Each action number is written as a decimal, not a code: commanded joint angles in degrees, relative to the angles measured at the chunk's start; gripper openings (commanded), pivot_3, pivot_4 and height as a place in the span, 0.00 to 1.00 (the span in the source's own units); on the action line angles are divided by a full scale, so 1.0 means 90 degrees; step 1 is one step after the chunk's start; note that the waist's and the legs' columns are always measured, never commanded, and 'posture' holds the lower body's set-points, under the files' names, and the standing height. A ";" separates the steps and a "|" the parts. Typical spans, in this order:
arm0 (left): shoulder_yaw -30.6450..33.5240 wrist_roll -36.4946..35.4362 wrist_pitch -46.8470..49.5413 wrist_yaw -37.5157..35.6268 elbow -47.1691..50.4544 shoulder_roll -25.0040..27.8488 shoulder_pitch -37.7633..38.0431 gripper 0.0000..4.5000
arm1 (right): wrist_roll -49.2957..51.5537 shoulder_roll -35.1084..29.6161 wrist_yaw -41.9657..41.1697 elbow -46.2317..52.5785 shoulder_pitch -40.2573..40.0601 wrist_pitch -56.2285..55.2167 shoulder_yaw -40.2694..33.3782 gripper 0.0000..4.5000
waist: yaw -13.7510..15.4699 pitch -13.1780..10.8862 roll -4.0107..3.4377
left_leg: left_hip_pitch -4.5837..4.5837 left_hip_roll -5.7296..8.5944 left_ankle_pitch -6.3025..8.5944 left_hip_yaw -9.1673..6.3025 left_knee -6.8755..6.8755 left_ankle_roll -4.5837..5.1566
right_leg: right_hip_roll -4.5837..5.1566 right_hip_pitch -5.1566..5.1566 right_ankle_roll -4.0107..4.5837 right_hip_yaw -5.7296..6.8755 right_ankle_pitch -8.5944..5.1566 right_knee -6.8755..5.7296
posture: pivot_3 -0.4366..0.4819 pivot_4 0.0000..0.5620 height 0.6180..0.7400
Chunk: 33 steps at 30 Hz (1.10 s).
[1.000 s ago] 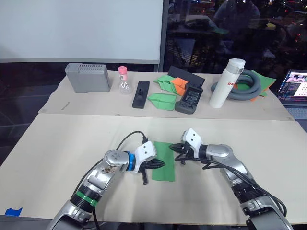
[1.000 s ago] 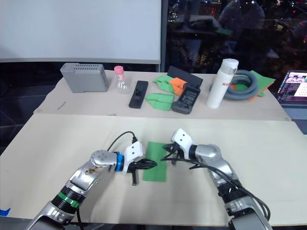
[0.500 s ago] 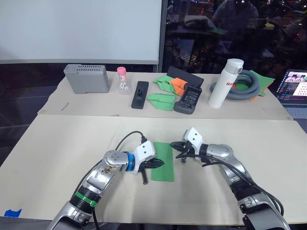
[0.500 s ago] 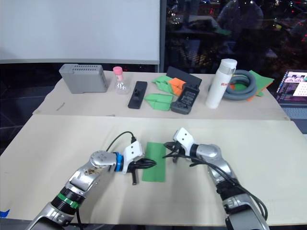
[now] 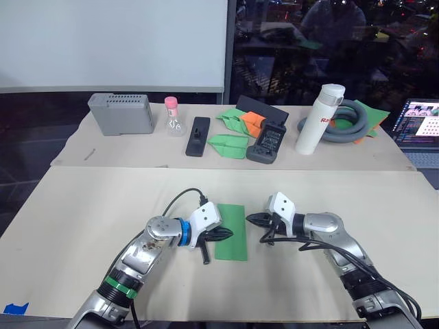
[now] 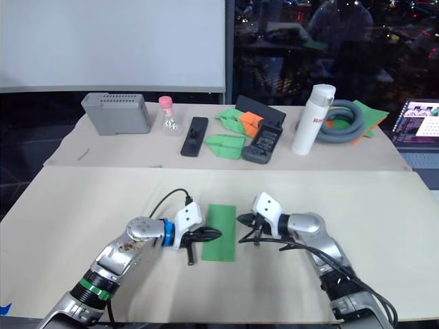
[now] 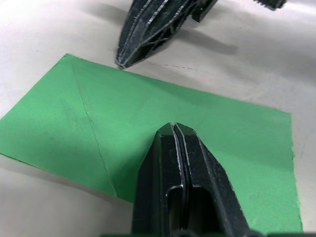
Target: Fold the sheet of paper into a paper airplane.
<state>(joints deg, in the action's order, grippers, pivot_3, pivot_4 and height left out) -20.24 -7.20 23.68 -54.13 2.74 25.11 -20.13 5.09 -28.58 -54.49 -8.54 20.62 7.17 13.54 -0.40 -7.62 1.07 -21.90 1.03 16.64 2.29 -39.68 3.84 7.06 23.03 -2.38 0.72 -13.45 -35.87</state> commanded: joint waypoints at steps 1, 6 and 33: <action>-0.0102 0.0102 0.0122 -0.0023 -0.0203 0.0121 0.0150 0.01 | -0.0205 0.0031 -0.0113 0.0017 -0.0244 0.0297 0.0390 0.00 | -0.0013 0.0000 0.0000 | 0.0000 0.0000 0.0000 0.0000 0.0000 0.0000 | 0.0000 0.0000 0.0000 0.0000 0.0000 0.0000 | 0.48 0.27 1.00; -0.0072 0.0111 0.0124 -0.0004 -0.0234 0.0094 0.0139 0.01 | -0.0258 0.0046 0.0261 -0.0043 0.0014 0.0426 0.0105 0.00 | -0.0042 0.0000 0.0001 | 0.0002 0.0000 0.0000 0.0000 0.0000 -0.0001 | 0.0001 0.0000 0.0000 -0.0001 0.0000 0.0000 | 0.48 0.27 1.00; -0.0084 0.0098 0.0267 0.0037 -0.0223 0.0058 0.0109 0.01 | -0.0094 0.0629 -0.0091 -0.1247 0.1004 -0.0019 -0.0099 0.00 | -0.0040 -0.0003 -0.0004 | -0.0014 0.0003 -0.0003 0.0000 0.0004 -0.0005 | 0.0005 0.0014 0.0001 0.0002 0.0000 0.0000 | 0.48 0.27 1.00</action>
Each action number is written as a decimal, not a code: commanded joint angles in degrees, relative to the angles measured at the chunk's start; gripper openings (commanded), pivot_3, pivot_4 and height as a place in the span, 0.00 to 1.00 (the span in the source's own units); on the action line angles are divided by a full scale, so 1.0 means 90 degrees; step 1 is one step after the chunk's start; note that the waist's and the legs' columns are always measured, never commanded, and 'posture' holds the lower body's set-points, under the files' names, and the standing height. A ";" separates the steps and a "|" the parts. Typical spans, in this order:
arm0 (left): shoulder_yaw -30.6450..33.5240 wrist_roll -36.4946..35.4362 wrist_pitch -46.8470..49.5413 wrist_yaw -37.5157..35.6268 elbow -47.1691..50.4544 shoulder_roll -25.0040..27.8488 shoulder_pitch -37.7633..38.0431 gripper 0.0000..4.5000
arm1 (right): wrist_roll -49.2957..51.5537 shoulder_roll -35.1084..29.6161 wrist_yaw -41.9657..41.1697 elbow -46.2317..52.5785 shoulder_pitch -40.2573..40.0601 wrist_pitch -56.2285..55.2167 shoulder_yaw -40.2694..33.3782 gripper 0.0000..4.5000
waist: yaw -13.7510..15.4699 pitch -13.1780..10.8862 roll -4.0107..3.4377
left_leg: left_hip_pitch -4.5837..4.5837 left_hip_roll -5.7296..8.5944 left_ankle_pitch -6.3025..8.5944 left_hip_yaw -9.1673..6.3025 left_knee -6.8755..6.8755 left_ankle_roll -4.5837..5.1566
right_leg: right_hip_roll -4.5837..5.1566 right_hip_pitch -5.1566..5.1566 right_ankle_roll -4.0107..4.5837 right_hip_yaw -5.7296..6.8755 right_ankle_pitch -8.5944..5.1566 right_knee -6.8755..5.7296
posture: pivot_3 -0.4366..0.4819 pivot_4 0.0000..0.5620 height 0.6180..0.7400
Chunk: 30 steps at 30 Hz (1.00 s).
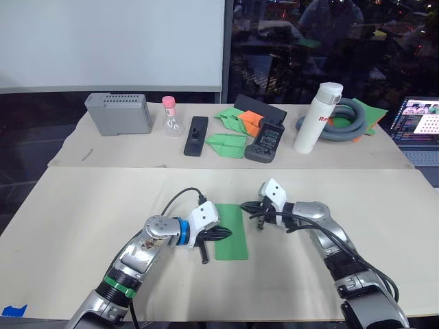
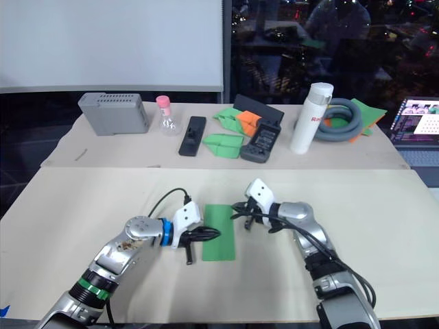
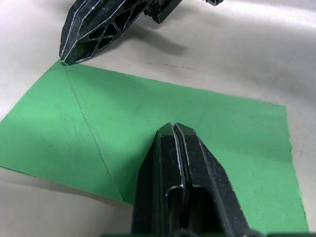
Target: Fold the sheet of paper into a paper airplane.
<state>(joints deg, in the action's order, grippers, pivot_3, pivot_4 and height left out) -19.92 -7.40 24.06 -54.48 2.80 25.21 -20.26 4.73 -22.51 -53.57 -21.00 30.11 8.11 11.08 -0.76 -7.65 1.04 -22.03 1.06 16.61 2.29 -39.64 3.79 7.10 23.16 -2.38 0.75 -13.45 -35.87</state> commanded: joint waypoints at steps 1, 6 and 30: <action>-0.0119 0.0122 0.0222 0.0079 -0.0236 0.0044 0.0118 0.01 | -0.0076 -0.0058 -0.0225 0.0177 -0.0079 -0.0153 0.0196 0.00 | 0.0000 0.0000 0.0000 | 0.0000 0.0000 0.0000 0.0000 0.0000 0.0000 | 0.0000 0.0000 0.0000 0.0000 0.0000 0.0000 | 0.48 0.27 1.00; -0.0127 0.0144 0.0198 0.0090 -0.0275 0.0027 0.0102 0.01 | -0.0127 -0.0155 -0.0383 0.0531 -0.0321 -0.0129 0.0361 0.00 | 0.0001 0.0000 0.0000 | 0.0000 0.0000 0.0000 0.0000 0.0001 0.0000 | 0.0003 0.0000 0.0000 -0.0001 0.0000 0.0000 | 0.48 0.27 1.00; -0.0135 0.0218 0.0198 0.0114 -0.0464 0.0100 -0.0077 0.01 | 0.0488 -0.0578 -0.1008 0.1927 -0.1585 0.0643 0.0459 0.00 | 0.0017 0.0000 0.0001 | 0.0002 0.0002 0.0001 -0.0006 0.0001 0.0002 | 0.0023 -0.0005 0.0000 -0.0002 0.0000 0.0007 | 0.48 0.27 1.00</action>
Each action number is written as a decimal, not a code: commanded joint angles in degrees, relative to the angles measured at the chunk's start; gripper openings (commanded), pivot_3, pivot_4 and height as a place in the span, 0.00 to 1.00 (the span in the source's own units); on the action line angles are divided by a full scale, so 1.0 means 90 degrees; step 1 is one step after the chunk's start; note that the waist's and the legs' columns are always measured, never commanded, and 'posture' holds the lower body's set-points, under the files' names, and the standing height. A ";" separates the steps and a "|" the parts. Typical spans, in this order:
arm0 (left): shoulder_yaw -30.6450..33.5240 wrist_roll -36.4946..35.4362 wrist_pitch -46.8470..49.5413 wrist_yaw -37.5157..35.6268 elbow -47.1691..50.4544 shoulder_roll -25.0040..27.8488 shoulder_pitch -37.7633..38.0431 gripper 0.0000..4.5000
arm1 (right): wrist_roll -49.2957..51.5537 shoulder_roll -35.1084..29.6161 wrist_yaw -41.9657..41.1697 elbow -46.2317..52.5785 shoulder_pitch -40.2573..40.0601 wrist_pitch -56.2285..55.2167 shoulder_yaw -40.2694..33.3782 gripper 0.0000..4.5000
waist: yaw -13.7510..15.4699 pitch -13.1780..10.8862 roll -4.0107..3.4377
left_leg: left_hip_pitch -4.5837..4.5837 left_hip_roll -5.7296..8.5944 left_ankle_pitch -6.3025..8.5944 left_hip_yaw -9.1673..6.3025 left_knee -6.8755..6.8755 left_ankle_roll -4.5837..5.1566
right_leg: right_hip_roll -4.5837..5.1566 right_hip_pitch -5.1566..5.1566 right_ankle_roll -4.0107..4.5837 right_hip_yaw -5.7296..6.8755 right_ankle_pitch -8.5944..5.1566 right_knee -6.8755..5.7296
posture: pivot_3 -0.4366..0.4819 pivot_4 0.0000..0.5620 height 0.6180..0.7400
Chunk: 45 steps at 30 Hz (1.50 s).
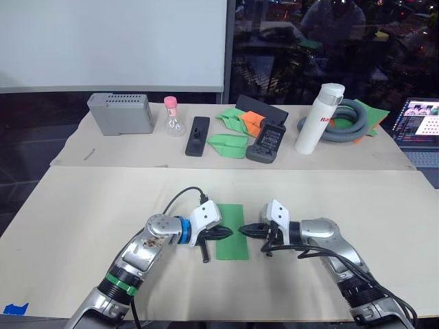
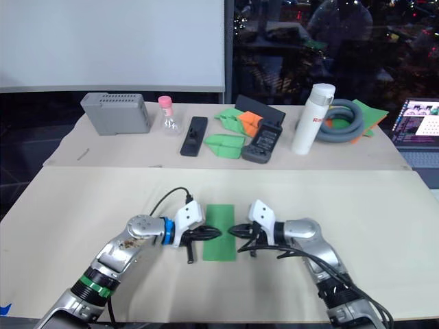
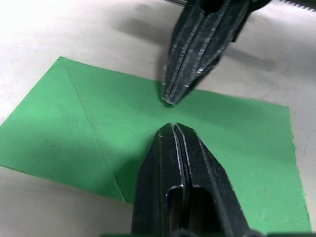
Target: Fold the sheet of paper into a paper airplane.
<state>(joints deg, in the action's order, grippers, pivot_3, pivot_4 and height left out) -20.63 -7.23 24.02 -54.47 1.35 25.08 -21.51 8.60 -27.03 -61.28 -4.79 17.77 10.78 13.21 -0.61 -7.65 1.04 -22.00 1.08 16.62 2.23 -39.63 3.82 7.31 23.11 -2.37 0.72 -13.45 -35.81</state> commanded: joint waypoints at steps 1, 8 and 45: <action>-0.0046 0.0187 0.0213 0.0114 -0.0302 0.0107 0.0054 0.01 | 0.0058 -0.0095 -0.0159 0.0173 -0.0251 0.0382 0.0246 0.00 | 0.0001 0.0000 0.0000 | 0.0000 -0.0001 0.0000 0.0000 0.0000 0.0000 | 0.0001 0.0000 0.0000 -0.0001 0.0000 0.0000 | 0.48 0.27 1.00; -0.0008 0.0175 0.0246 0.0070 -0.0288 0.0198 0.0021 0.01 | 0.0282 -0.0442 -0.0251 0.0808 -0.0794 0.0621 0.0238 0.00 | 0.0020 0.0000 0.0000 | -0.0004 -0.0001 0.0001 -0.0006 0.0001 0.0001 | 0.0004 0.0001 0.0001 -0.0002 -0.0001 0.0005 | 0.48 0.27 1.00; 0.1289 -0.1146 0.1316 -0.0261 0.1010 0.1116 -0.0150 0.01 | 0.2970 -0.2571 -0.0716 0.3467 -0.0130 0.3629 -0.0933 0.00 | 0.0175 -0.0047 0.0010 | -0.0143 0.0019 -0.0022 -0.0016 -0.0023 -0.0031 | -0.0006 0.0121 0.0000 0.0027 0.0000 0.0006 | 0.48 0.27 1.00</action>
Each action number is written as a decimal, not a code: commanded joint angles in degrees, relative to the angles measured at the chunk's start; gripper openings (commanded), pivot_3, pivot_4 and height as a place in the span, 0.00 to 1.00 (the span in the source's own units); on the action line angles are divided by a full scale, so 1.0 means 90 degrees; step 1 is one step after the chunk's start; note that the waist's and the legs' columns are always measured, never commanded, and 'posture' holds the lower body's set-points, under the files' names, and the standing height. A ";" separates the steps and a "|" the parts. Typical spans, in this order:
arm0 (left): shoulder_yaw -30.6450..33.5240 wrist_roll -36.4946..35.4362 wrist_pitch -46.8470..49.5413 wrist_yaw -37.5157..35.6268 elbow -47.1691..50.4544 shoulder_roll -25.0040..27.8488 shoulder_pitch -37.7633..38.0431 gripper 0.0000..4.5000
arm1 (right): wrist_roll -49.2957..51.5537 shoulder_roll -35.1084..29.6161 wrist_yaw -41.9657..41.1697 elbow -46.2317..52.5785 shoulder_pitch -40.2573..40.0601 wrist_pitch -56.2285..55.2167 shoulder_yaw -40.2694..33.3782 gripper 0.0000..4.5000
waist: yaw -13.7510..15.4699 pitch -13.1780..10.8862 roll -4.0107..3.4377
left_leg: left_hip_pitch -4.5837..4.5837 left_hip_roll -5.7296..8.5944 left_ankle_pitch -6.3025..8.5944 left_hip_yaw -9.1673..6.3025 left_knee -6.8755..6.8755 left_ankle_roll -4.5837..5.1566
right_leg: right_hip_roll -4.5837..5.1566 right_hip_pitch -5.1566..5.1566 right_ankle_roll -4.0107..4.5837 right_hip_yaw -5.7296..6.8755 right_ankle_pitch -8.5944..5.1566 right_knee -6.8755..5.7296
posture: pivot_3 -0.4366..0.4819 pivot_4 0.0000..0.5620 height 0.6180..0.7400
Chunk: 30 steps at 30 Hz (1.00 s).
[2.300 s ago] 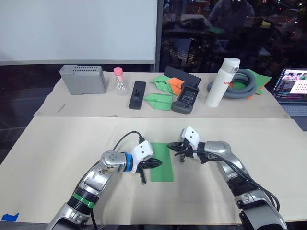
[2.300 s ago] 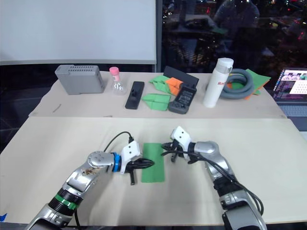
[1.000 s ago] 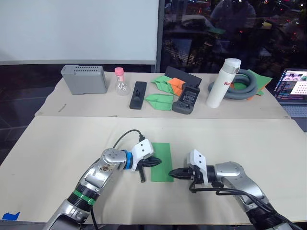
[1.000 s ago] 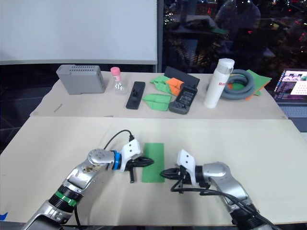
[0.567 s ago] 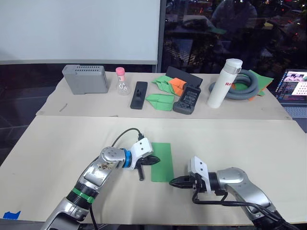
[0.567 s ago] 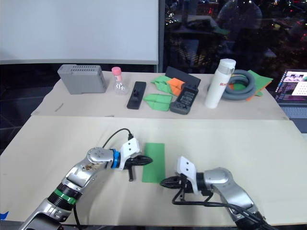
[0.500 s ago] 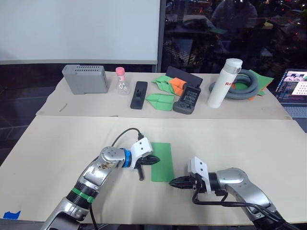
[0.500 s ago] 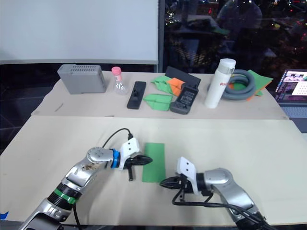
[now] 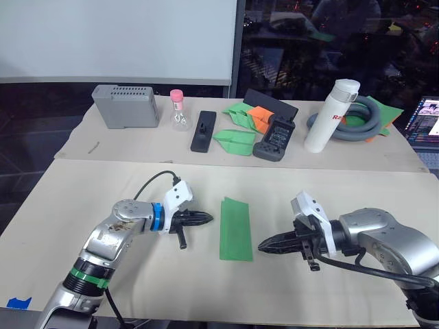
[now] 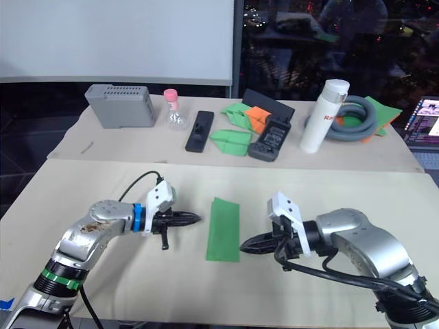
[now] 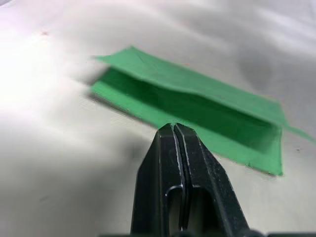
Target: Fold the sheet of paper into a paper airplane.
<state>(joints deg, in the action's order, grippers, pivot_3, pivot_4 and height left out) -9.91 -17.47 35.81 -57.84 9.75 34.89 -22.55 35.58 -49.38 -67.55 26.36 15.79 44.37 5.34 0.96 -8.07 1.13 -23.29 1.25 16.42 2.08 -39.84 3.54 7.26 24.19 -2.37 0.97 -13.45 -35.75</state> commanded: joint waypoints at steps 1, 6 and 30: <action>0.0064 0.0022 -0.0032 0.0141 0.0013 0.0010 -0.0051 0.01 | -0.0100 -0.0082 0.0011 -0.0028 0.0106 -0.0177 -0.0032 0.00 | 0.0000 0.0000 0.0000 | 0.0001 0.0004 0.0001 0.0002 -0.0001 0.0003 | -0.0013 -0.0002 -0.0001 0.0003 0.0000 0.0000 | 0.48 0.27 1.00; -0.0418 0.0094 -0.0089 0.0218 -0.0202 -0.0471 -0.0227 0.01 | -0.0524 -0.0140 0.0167 -0.0179 0.0170 -0.0462 0.0042 0.00 | 0.0017 -0.0001 0.0002 | 0.0000 0.0013 0.0023 0.0012 -0.0017 0.0053 | -0.0020 -0.0007 -0.0008 0.0007 0.0004 0.0000 | 0.48 0.27 1.00; -0.1969 0.0944 -0.0809 -0.0023 -0.2309 -0.2156 -0.1469 0.01 | -0.1052 -0.0595 0.0951 -0.0060 -0.0409 -0.0840 -0.1102 0.00 | 0.0032 -0.0003 0.0006 | -0.0005 0.0018 0.0021 0.0019 -0.0057 0.0059 | -0.0051 -0.0017 -0.0017 0.0005 0.0008 -0.0016 | 0.48 0.27 1.00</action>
<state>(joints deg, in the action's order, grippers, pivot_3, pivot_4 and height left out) -26.61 -10.48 29.69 -58.23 -10.23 15.94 -34.48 25.56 -54.33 -59.90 23.81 11.99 36.71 -2.27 1.25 -8.10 1.18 -23.34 1.40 16.61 2.25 -40.37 4.07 6.77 24.04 -2.53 1.01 -13.38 -35.90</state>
